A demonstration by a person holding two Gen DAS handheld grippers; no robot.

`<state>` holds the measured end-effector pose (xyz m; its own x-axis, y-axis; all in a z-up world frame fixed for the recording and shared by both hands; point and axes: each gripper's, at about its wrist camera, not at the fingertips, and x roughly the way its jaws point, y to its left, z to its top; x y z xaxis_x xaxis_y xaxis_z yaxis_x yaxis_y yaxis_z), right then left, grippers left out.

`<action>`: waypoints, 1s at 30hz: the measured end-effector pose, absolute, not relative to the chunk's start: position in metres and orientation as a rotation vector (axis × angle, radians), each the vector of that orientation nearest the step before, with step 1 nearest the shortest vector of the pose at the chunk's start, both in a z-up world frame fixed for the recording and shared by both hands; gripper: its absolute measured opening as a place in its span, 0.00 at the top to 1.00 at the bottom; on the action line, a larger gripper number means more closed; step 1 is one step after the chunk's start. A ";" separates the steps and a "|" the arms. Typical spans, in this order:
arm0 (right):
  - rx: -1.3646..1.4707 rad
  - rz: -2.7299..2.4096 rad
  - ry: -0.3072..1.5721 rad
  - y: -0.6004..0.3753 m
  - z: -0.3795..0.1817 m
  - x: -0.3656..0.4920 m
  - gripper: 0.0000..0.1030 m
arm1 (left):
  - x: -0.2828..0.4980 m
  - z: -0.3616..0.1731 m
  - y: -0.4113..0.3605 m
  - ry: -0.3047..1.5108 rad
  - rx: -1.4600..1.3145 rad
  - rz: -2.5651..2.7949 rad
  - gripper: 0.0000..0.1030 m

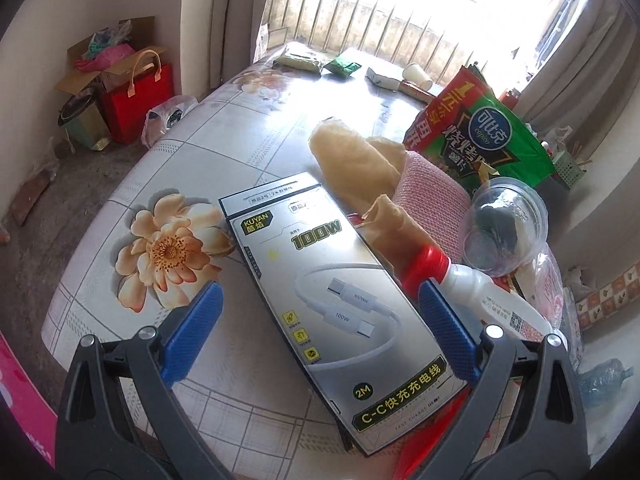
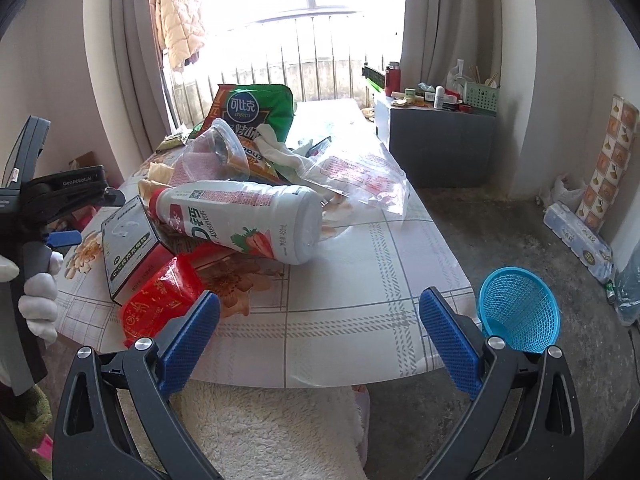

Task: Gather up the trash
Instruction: 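Grasp white cable box with left tool while right tool grasps red snack bag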

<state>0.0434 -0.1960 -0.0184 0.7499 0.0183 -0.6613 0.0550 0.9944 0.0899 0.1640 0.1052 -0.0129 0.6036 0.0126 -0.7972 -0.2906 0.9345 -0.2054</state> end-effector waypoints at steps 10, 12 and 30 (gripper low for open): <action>0.165 -0.044 0.785 -0.220 -0.044 0.058 0.06 | 0.196 -0.038 0.079 0.946 -0.199 0.337 0.08; 0.170 -0.044 0.783 -0.222 -0.044 0.059 0.06 | 0.196 -0.042 0.081 0.962 -0.182 0.322 0.08; 0.370 0.322 0.865 -0.206 -0.039 0.065 0.06 | 0.176 -0.060 0.156 1.039 -0.289 0.063 0.09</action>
<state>0.0654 -0.2060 -0.0386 0.6082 0.4184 -0.6745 -0.1242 0.8895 0.4397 0.1756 0.1557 -0.0602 0.5093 -0.0845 -0.8564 -0.1879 0.9603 -0.2064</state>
